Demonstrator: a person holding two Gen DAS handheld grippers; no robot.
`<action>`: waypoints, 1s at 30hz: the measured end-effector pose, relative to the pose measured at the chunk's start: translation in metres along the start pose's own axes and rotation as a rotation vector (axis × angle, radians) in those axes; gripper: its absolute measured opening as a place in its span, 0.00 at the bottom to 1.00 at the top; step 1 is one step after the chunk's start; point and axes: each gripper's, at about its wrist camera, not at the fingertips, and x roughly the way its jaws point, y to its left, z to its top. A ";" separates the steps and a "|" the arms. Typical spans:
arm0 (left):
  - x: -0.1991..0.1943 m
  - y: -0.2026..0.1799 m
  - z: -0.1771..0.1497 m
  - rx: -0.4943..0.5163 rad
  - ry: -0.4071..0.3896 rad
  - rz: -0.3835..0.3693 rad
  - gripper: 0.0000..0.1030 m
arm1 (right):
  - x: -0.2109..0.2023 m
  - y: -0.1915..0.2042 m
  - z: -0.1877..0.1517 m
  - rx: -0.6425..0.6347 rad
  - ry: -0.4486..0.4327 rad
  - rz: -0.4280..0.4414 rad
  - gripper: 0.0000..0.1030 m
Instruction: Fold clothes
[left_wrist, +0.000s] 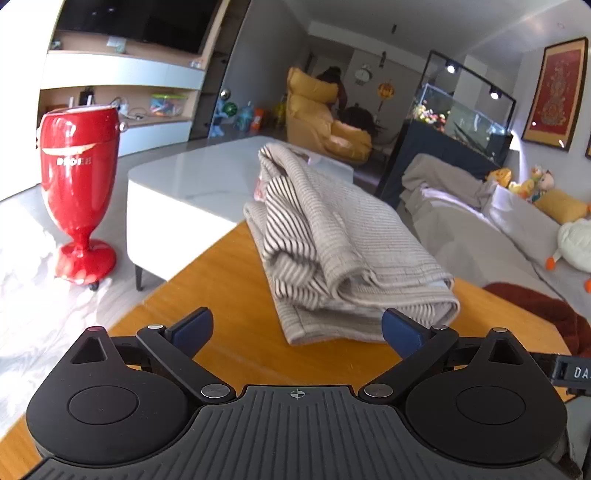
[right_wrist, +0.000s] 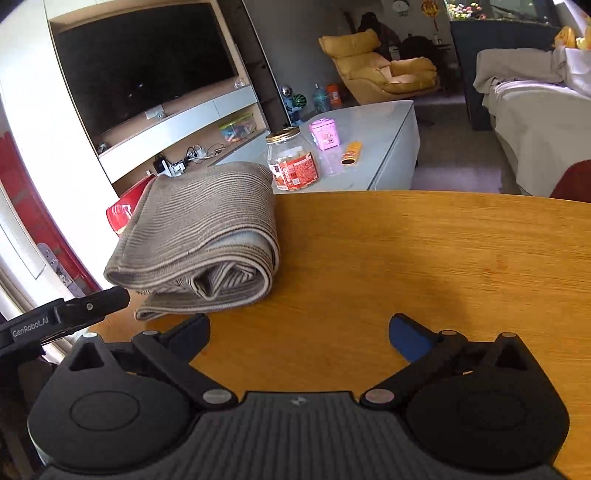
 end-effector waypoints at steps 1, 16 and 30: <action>-0.005 -0.008 -0.007 0.010 0.019 0.023 1.00 | -0.004 0.001 -0.003 -0.019 0.006 -0.023 1.00; -0.013 -0.072 -0.033 0.082 0.106 0.369 1.00 | -0.002 0.014 -0.017 -0.240 0.044 -0.181 1.00; -0.010 -0.081 -0.031 0.059 0.103 0.401 1.00 | 0.004 0.012 -0.014 -0.234 0.043 -0.186 1.00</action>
